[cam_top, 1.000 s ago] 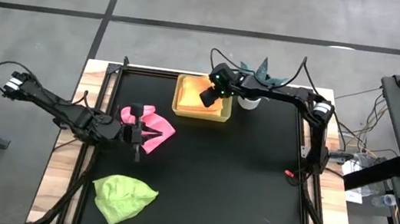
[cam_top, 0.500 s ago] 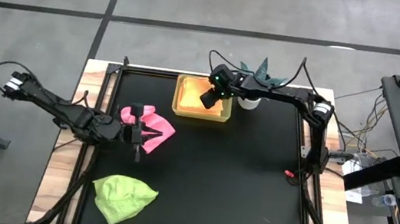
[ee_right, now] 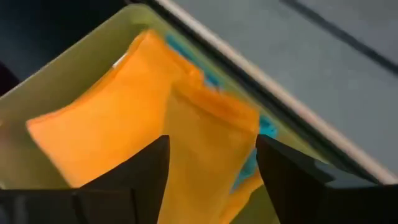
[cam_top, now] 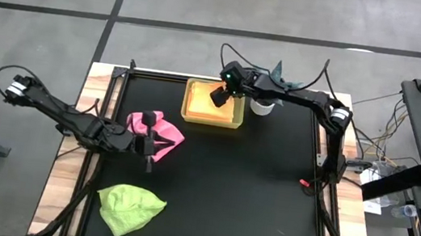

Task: Fold microfiber towels
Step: Put the orange microfiber cloth into the yellow bin

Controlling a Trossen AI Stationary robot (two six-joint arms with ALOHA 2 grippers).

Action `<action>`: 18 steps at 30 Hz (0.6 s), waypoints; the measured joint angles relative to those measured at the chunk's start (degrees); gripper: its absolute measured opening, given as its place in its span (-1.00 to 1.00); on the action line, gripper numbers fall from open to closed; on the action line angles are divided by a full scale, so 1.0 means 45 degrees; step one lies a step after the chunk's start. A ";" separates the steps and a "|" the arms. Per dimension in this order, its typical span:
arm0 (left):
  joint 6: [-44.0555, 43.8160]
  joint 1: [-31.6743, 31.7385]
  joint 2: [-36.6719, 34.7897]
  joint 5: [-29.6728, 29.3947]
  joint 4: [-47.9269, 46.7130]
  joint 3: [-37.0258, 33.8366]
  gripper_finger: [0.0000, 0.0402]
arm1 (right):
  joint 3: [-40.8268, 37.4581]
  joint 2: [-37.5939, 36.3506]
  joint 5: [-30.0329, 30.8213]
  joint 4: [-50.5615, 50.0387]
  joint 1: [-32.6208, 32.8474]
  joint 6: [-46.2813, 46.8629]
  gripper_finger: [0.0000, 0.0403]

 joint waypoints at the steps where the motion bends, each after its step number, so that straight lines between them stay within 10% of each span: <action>1: 0.0060 0.0027 0.0072 -0.0009 0.0057 0.0022 -0.97 | 0.0235 0.0000 0.0158 -0.0248 0.0000 -0.0088 0.14; 18: 0.0178 0.0078 0.0214 -0.0666 0.0057 0.0029 -0.97 | 0.0425 0.0700 0.0932 0.1100 0.0445 -0.1980 -0.93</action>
